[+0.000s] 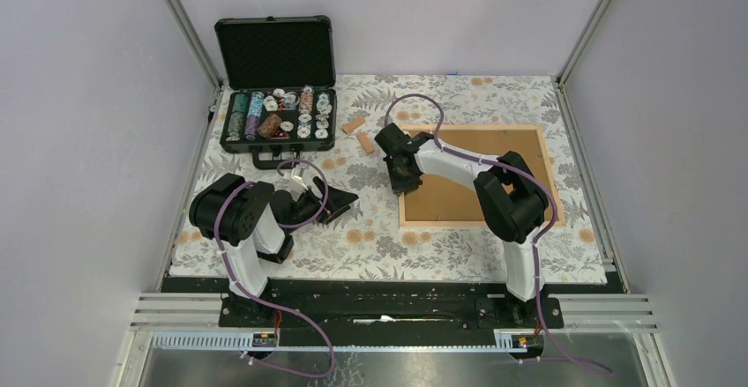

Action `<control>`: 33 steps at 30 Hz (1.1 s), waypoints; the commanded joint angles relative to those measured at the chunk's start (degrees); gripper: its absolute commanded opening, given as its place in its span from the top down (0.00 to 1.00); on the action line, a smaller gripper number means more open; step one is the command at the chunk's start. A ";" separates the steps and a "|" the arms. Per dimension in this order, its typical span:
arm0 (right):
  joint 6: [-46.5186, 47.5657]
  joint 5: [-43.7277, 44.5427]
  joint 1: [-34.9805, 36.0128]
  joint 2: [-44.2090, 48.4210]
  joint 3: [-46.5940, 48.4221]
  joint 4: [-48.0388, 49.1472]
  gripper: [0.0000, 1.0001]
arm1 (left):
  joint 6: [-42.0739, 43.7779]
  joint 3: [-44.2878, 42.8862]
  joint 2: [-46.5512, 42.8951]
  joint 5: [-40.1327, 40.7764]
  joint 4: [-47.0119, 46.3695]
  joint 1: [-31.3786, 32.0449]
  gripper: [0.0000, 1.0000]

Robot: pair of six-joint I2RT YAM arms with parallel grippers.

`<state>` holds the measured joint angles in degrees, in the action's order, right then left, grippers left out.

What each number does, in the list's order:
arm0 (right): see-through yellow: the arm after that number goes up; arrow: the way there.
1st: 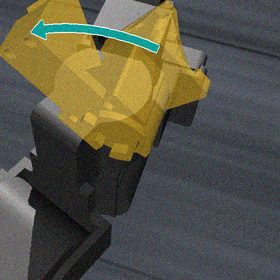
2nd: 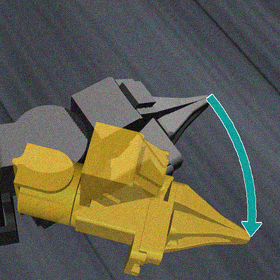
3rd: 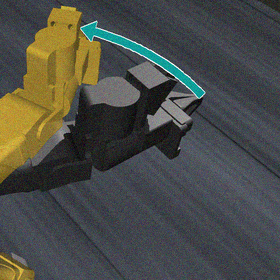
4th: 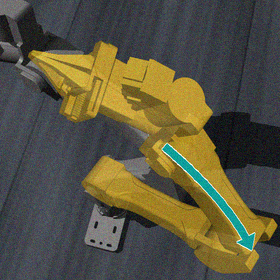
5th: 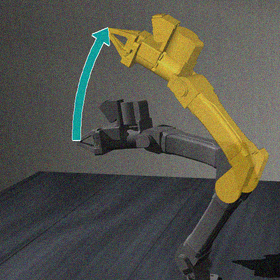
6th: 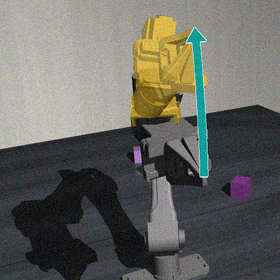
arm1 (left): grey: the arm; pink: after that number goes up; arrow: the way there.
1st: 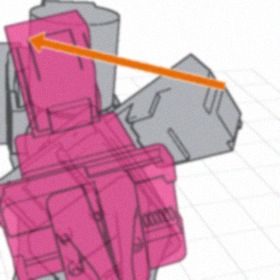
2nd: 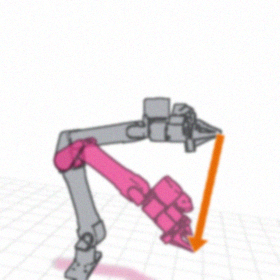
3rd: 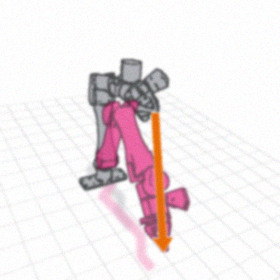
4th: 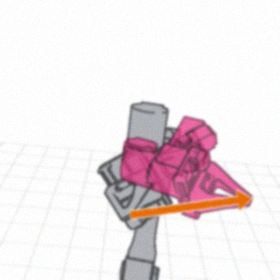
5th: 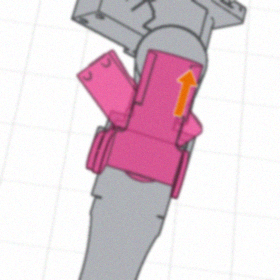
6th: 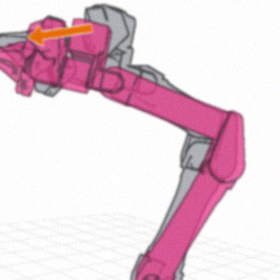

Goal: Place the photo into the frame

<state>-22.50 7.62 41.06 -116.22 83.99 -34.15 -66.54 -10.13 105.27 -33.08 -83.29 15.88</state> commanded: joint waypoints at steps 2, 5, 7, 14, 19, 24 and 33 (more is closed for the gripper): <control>-8.03 -3.09 1.53 0.11 -2.16 0.00 0.82 | 0.09 -0.02 -0.29 -0.54 -8.30 -0.23 0.18; -9.23 -2.63 1.49 0.56 -2.86 1.58 0.92 | 0.16 0.07 -0.42 -0.49 -8.30 -0.24 0.18; -9.10 -3.39 1.49 1.53 -3.37 2.62 0.93 | 0.19 0.12 -0.37 -0.49 -8.30 -0.25 0.18; -6.09 -4.07 1.48 9.17 -4.18 3.15 0.55 | -0.07 -0.28 0.29 -0.88 -8.30 -0.24 0.18; -2.01 -5.11 1.48 15.19 -4.80 -0.14 0.28 | -0.08 -0.42 0.44 -1.07 -8.30 -0.24 0.18; -0.82 2.88 1.48 24.72 -13.15 -2.52 0.13 | 0.05 -0.33 0.16 -0.89 -8.30 -0.26 0.18; -16.85 19.87 -7.02 43.64 -34.06 -2.67 0.00 | 0.54 -0.24 -0.37 -0.69 -8.21 -0.10 0.18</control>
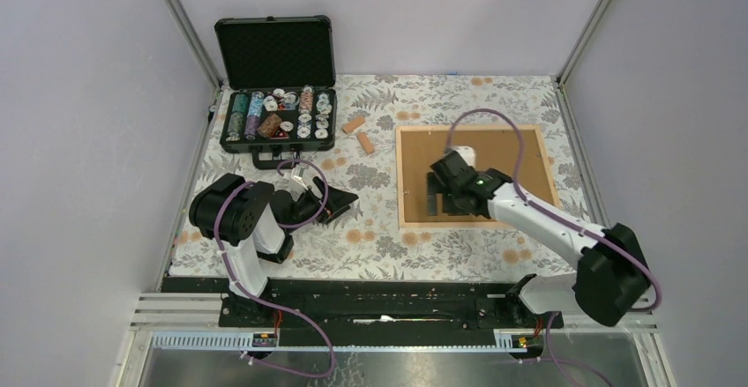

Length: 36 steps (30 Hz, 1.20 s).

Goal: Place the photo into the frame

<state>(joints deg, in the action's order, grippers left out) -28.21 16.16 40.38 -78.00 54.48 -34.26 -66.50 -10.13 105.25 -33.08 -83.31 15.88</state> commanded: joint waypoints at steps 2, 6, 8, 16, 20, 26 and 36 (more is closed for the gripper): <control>-17.97 12.36 -11.55 8.74 -6.84 -4.11 0.00 | 0.56 -0.17 -0.55 -0.73 -8.19 -0.06 0.18; -31.43 14.14 -17.89 14.71 -11.42 -4.87 0.00 | 1.44 0.47 -1.93 -0.23 -8.19 0.42 0.18; -33.99 13.73 -20.34 16.22 -12.57 -4.40 0.00 | 2.60 1.27 -3.57 0.42 -8.19 1.10 0.18; -31.78 7.47 -28.92 13.99 -13.81 -2.93 0.01 | 13.67 3.88 -16.85 6.81 0.65 8.53 0.18; -32.51 4.42 -31.45 12.78 -16.68 -1.35 0.04 | 25.74 0.07 -29.50 17.87 21.08 19.70 0.16; -32.23 -1.09 -33.61 10.08 -19.85 4.59 0.18 | 40.25 -14.84 -34.91 35.55 51.81 37.05 0.15; -36.15 -3.04 -34.05 6.23 -21.91 6.75 0.61 | 58.59 -37.40 -22.60 41.93 72.63 49.27 0.11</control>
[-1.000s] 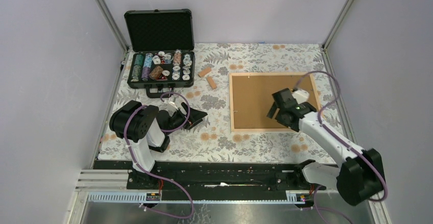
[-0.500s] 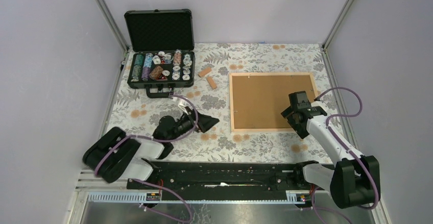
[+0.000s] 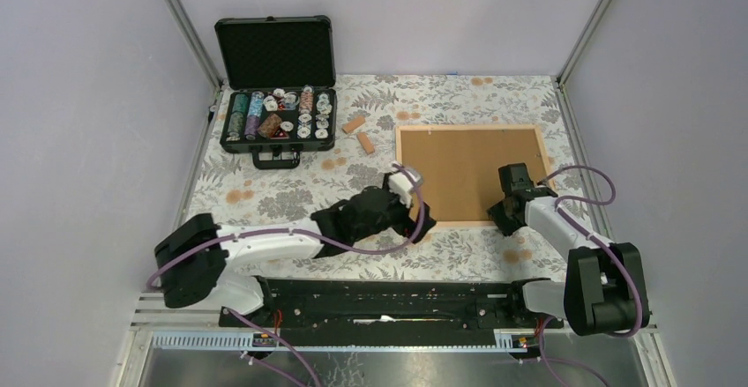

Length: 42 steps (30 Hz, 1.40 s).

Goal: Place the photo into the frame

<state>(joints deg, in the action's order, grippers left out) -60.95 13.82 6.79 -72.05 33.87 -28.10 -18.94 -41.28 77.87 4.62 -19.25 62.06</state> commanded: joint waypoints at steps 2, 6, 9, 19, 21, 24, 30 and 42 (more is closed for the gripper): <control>-5.09 -0.75 -0.46 0.70 -1.75 0.23 0.82 | 15.22 -9.49 9.58 4.70 9.48 5.00 0.10; -5.73 -2.40 -0.46 0.27 -0.47 -1.20 1.00 | 23.74 -16.32 18.17 6.59 11.38 8.41 0.07; -4.75 -4.27 -0.46 -0.27 3.78 -6.35 1.00 | 29.43 -21.64 24.36 9.96 13.49 10.06 0.06; -5.63 -6.44 -0.44 4.79 11.96 -15.20 1.00 | 35.82 -32.72 34.75 20.55 18.02 14.97 0.05; -6.20 -6.43 -0.46 6.66 13.02 -16.66 1.00 | 37.05 -33.72 36.46 25.92 17.93 16.21 0.05; -6.90 -6.25 -0.46 9.29 14.22 -17.94 1.00 | 40.16 -35.55 40.06 37.76 17.32 17.85 0.05; -7.82 -5.38 -0.47 12.24 14.98 -19.80 1.00 | 50.24 -33.67 42.38 53.95 6.04 20.15 0.09; -1.24 -3.92 -0.46 16.99 17.96 -20.66 0.88 | 63.38 -30.26 39.38 59.58 -8.51 23.01 0.74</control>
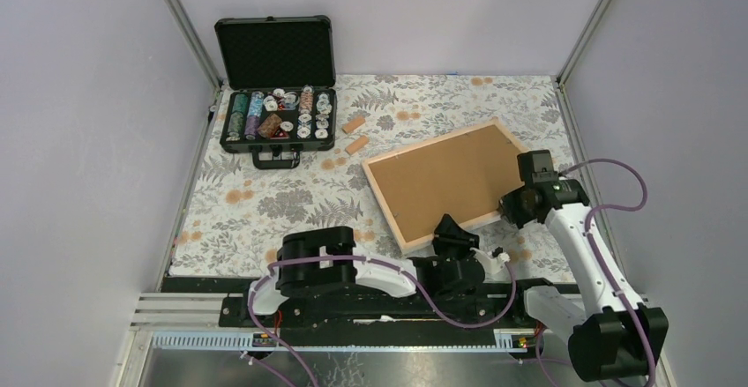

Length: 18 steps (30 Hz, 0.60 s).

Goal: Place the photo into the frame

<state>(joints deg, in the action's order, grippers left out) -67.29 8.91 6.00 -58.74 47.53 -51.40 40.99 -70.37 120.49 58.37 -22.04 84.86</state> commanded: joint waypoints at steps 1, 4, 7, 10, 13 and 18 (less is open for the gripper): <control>8.36 0.45 0.33 4.40 4.74 4.50 0.70 | 2.52 -1.92 -3.58 5.80 -3.85 0.22 0.80; 21.58 -3.15 0.33 8.62 6.57 12.00 0.21 | 1.25 -4.33 -4.59 5.96 -0.60 0.24 1.00; 32.72 -2.34 0.33 11.89 12.16 13.17 0.01 | -2.80 -9.34 -4.82 6.04 8.40 0.13 1.00; 40.98 -0.96 0.33 12.80 21.47 10.24 0.00 | -9.87 -14.96 -6.27 4.14 18.58 0.01 1.00; 43.58 -0.42 0.33 13.18 30.03 7.69 0.00 | -18.23 -23.48 -7.24 -0.08 31.87 -0.79 1.00; 44.53 1.51 0.32 14.35 41.44 6.79 0.00 | -25.36 -36.96 -8.20 -3.57 44.99 -2.51 1.00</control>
<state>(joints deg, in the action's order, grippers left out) -27.81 7.94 6.02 -45.41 81.71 -43.20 27.38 -96.29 119.94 55.86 15.53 83.64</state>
